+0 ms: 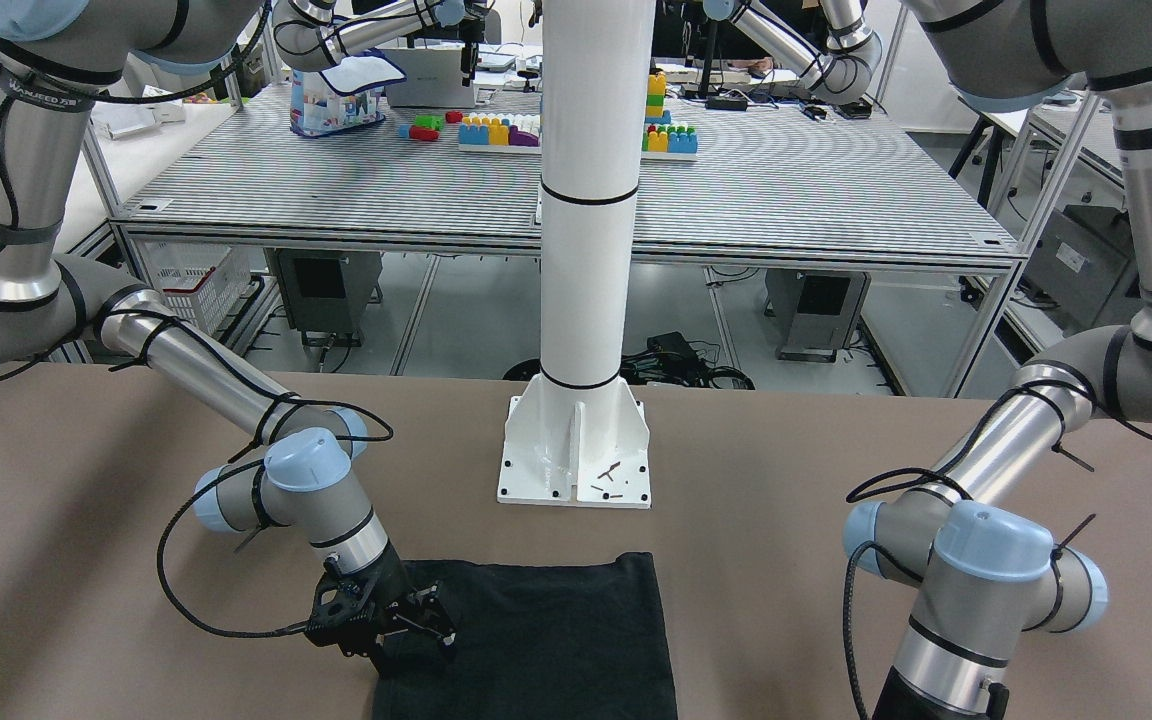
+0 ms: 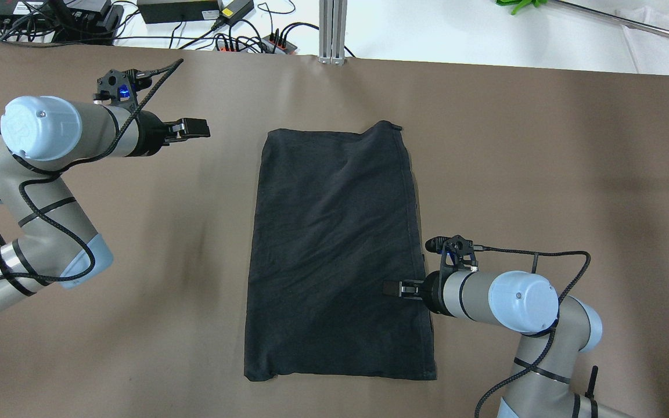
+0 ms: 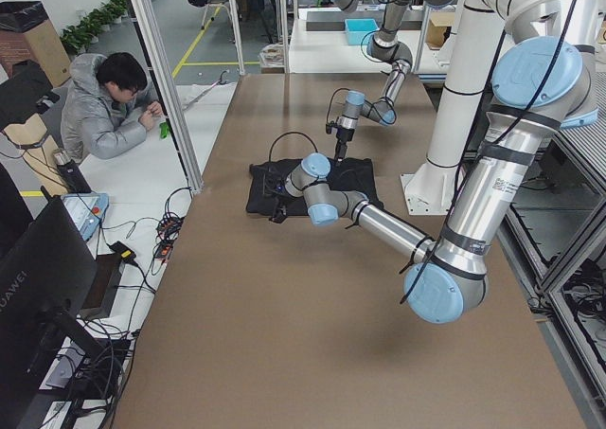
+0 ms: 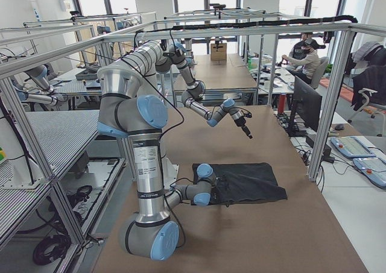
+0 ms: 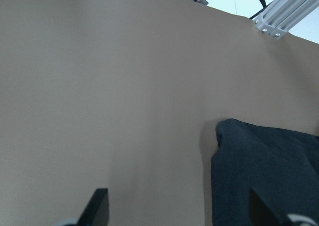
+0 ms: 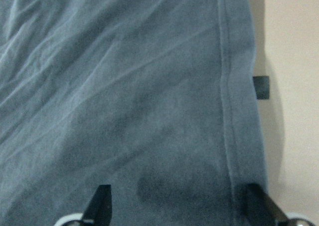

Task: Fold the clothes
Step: 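Smooth the folded edge nearest the robot with the right gripper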

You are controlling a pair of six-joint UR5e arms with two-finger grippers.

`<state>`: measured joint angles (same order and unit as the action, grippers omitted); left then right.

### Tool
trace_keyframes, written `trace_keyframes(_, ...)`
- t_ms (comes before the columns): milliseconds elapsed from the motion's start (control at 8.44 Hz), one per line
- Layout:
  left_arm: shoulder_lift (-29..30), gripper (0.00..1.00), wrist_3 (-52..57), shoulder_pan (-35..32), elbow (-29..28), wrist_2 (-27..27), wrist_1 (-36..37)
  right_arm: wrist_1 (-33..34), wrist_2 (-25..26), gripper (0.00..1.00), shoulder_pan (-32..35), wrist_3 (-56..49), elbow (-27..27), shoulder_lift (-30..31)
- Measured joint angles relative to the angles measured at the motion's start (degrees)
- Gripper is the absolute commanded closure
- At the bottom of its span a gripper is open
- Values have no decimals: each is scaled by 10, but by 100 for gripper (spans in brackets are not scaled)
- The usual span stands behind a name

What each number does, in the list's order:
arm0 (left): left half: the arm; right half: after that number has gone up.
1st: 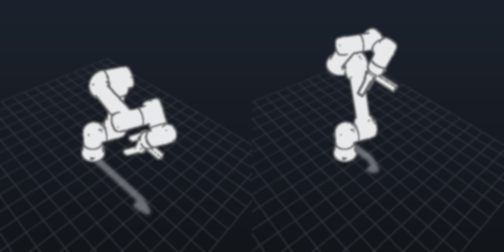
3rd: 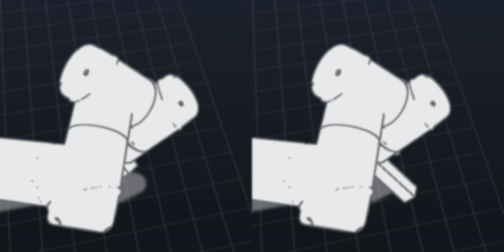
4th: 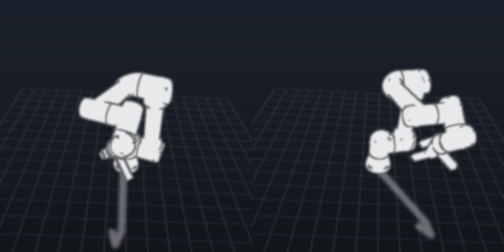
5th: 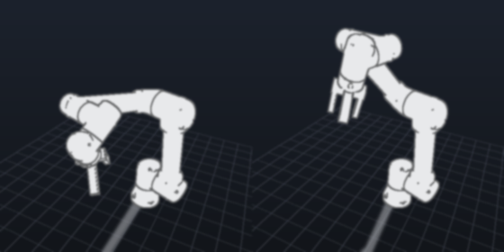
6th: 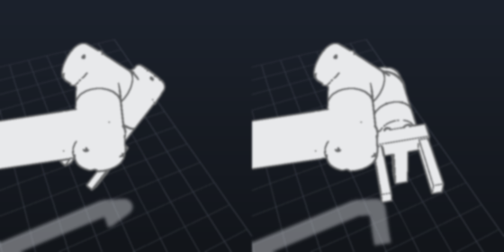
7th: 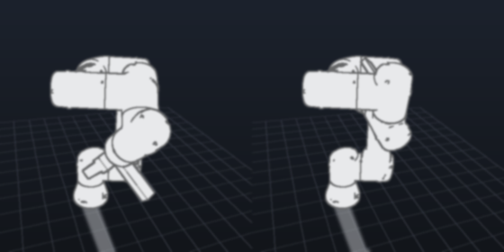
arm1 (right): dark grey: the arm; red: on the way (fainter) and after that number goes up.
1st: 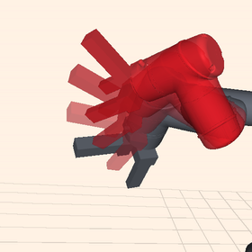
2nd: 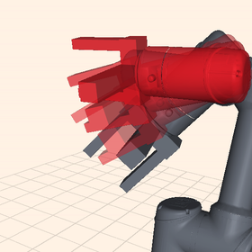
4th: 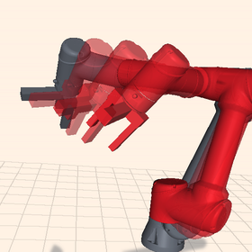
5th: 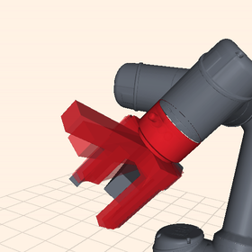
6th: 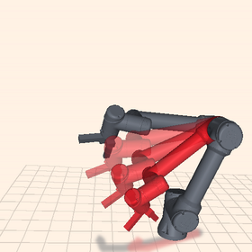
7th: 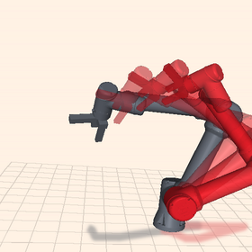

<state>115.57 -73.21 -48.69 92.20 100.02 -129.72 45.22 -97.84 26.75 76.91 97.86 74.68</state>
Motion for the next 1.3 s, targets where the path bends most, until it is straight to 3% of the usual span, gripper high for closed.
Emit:
trace_keyframes(474,-1,0,0,0,1,0,0,6,-35,5,0,39,51,6)
trace_keyframes(711,-1,0,0,0,1,0,0,-5,-38,5,-6,156,62,14)
trace_keyframes(948,-1,0,0,0,1,-1,0,-38,0,5,-30,247,67,47)
trace_keyframes(1303,-2,0,0,0,1,-8,0,-54,74,5,-93,272,72,82)
